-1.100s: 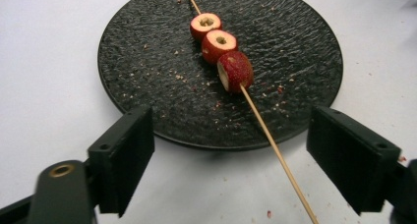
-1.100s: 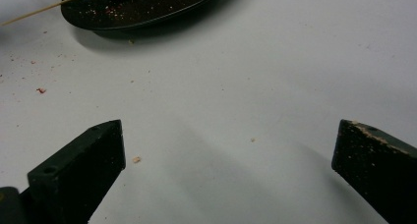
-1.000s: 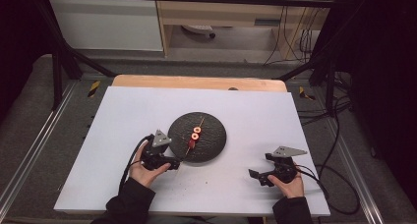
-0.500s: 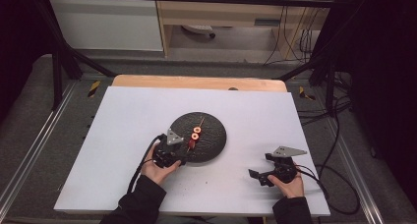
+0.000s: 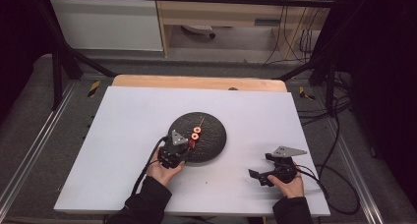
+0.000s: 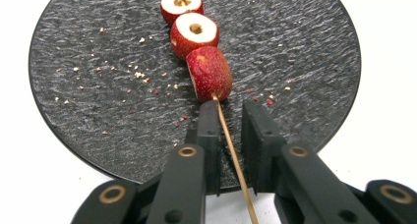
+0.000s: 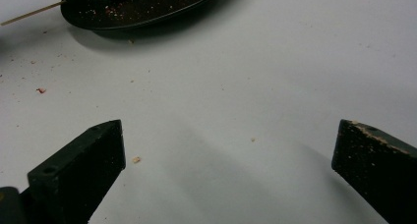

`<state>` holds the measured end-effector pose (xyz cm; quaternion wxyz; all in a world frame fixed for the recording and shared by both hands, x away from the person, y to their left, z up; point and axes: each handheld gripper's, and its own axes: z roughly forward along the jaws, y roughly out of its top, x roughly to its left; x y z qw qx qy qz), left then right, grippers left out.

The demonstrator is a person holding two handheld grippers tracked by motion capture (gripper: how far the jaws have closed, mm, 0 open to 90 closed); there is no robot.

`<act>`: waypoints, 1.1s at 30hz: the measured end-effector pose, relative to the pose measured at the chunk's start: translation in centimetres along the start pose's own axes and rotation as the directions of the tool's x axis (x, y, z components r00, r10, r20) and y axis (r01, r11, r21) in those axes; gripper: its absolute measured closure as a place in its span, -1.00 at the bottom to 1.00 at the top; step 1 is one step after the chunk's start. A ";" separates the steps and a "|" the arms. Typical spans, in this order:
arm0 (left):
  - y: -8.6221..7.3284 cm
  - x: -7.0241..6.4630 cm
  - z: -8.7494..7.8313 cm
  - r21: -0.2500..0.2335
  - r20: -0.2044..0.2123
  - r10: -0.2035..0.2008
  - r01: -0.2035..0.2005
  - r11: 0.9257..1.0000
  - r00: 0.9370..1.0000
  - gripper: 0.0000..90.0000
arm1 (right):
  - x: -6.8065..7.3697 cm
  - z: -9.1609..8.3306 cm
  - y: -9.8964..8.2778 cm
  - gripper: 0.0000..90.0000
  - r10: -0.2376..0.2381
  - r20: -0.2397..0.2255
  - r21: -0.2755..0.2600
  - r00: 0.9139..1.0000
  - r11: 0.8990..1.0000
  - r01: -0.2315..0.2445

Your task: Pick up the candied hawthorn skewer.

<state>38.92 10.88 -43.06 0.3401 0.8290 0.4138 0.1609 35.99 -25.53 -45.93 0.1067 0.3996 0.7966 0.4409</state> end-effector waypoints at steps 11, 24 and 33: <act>-0.2 0.2 0.1 0.004 -0.029 -0.032 0.032 0.999 0.999 0.90 | 0.0 0.1 0.0 -0.99 0.000 0.001 0.000 1.000 1.000 0.000; -0.8 0.7 -0.1 -0.044 -0.002 -0.065 0.065 0.997 0.998 0.96 | 0.0 0.0 0.0 -0.99 0.001 0.001 0.001 1.000 1.000 -0.001; -1.2 1.3 -1.2 -0.100 0.025 -0.078 0.080 0.992 0.997 0.97 | 0.0 0.0 0.0 -0.99 0.005 0.000 0.003 1.000 1.000 -0.005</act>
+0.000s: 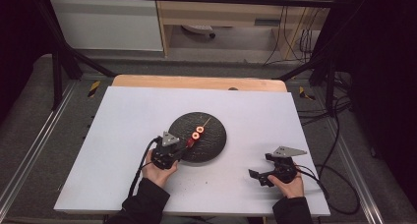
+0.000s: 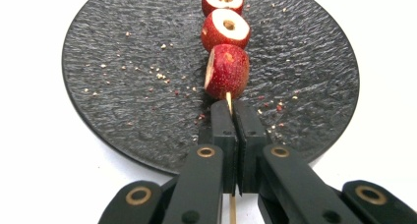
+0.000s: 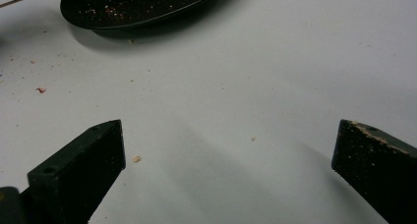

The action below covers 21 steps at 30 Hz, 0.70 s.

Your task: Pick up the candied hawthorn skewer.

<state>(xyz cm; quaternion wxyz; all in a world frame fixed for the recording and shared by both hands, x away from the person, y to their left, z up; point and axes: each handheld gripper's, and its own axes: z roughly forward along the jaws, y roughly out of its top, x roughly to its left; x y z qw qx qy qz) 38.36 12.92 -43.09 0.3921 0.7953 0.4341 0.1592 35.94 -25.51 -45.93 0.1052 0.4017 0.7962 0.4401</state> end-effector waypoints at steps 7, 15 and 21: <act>-0.5 0.7 -1.4 -0.045 0.026 0.005 -0.004 0.999 1.000 0.97 | 0.0 0.1 0.0 -0.99 0.005 -0.001 -0.003 1.000 1.000 -0.005; -1.5 1.3 -3.3 -0.103 0.051 0.034 -0.028 0.994 0.998 0.96 | 0.1 0.2 0.0 -0.99 0.012 -0.007 -0.006 1.000 1.000 -0.012; -2.7 2.1 -4.9 -0.136 0.061 0.036 -0.028 0.990 0.997 0.96 | 0.3 0.2 0.1 -0.99 0.019 -0.011 -0.006 1.000 1.000 -0.019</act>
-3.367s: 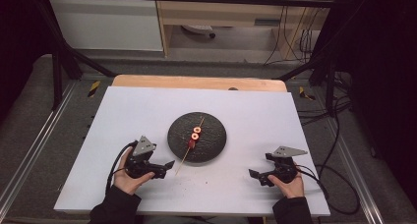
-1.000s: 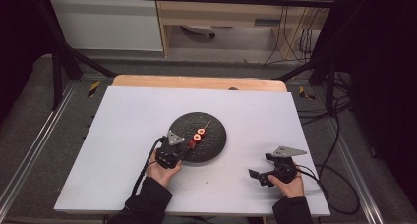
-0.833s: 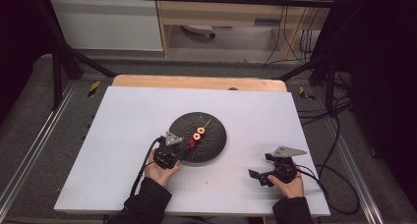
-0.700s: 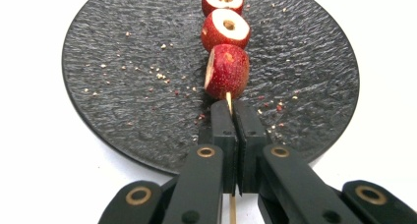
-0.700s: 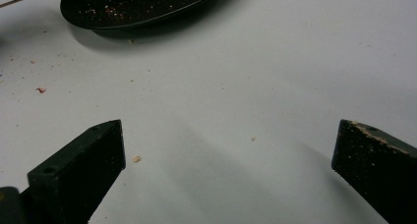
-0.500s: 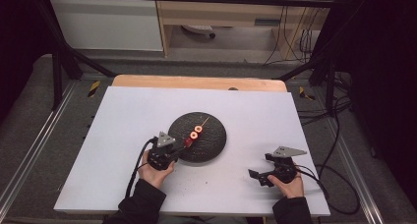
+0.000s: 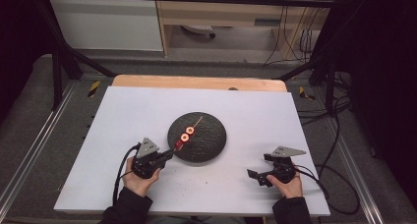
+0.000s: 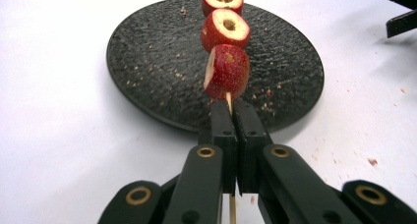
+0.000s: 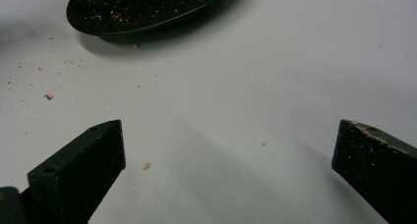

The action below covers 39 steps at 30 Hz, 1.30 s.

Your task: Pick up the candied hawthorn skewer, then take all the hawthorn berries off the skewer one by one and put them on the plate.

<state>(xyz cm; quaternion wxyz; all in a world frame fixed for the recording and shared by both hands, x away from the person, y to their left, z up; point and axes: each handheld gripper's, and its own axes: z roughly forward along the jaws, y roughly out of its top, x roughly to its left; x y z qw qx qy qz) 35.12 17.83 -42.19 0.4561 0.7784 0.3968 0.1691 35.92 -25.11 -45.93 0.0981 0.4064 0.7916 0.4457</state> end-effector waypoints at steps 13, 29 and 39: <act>-2.5 1.2 -2.8 -0.032 0.040 -0.001 0.002 0.999 0.999 0.96 | 1.5 0.7 0.9 -0.99 0.000 -0.031 -0.024 1.000 1.000 -0.001; -3.2 0.8 -2.5 -0.027 0.074 0.007 -0.005 1.000 0.997 0.96 | 4.0 2.2 2.3 -0.99 -0.020 -0.036 -0.026 0.999 0.999 0.020; -3.1 0.5 -2.5 -0.033 0.077 0.017 -0.014 0.999 0.997 0.96 | 6.0 4.1 3.6 -0.99 -0.013 -0.033 -0.024 0.999 1.000 0.012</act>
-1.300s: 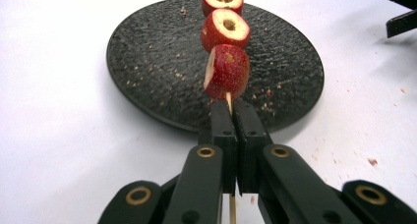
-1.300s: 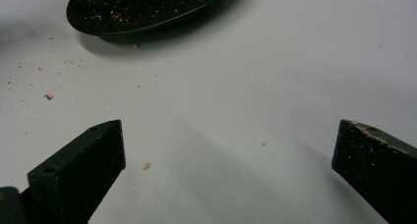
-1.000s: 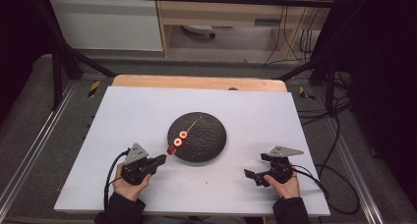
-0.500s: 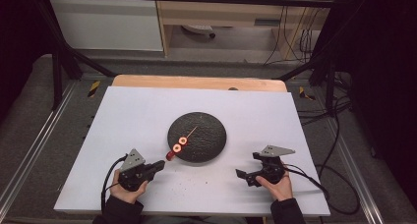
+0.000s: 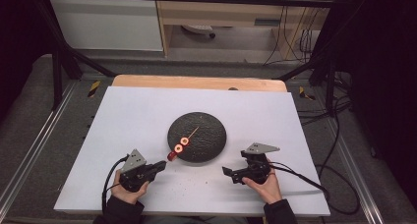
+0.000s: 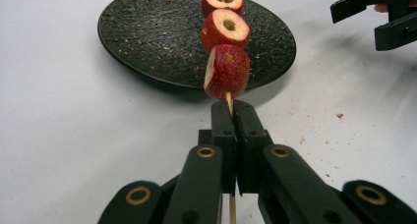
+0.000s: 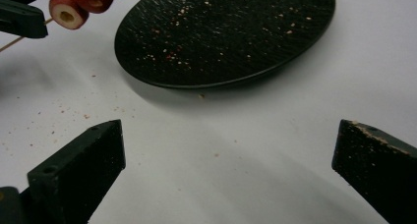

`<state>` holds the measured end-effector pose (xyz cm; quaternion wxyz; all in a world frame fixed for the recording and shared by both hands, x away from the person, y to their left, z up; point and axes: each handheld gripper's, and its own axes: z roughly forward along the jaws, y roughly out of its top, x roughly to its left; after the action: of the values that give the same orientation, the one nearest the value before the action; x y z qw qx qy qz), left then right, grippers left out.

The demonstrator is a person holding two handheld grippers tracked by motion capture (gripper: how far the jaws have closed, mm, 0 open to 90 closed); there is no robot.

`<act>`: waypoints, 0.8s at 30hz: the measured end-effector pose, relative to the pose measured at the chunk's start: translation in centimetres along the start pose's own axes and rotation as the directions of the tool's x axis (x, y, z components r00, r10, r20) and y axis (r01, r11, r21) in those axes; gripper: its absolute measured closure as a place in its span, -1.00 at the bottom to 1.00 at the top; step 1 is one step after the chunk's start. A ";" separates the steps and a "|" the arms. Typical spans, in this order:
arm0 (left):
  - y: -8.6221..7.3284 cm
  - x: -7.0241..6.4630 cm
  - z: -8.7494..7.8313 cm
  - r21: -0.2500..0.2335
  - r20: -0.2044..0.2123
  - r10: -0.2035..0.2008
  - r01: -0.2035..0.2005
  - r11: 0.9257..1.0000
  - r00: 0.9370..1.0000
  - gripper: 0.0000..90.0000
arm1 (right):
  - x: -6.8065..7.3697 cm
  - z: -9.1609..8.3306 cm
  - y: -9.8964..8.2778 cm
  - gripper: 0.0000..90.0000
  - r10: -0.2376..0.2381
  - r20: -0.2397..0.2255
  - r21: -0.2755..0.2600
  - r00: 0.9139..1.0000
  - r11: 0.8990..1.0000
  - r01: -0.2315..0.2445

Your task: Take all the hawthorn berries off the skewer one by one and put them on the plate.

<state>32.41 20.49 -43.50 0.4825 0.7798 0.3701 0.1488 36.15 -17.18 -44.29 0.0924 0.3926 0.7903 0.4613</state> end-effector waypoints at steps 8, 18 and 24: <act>0.0 -0.2 0.0 0.002 0.005 0.006 -0.006 1.000 1.000 0.96 | 1.4 1.0 1.9 -0.95 0.008 -0.032 -0.027 0.999 1.000 -0.009; 0.0 -0.6 0.3 0.004 0.011 0.015 -0.015 1.000 1.000 0.96 | 2.8 2.6 4.4 -0.89 0.028 -0.058 -0.053 0.998 0.998 -0.031; 0.0 -0.8 0.3 0.003 0.012 0.017 -0.017 1.000 1.000 0.96 | 3.2 3.7 5.4 -0.82 0.068 -0.083 -0.075 0.994 0.994 -0.074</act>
<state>32.08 19.70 -43.53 0.4824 0.7846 0.3606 0.1475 38.81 -11.02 -41.32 0.0592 0.3977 0.7604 0.5101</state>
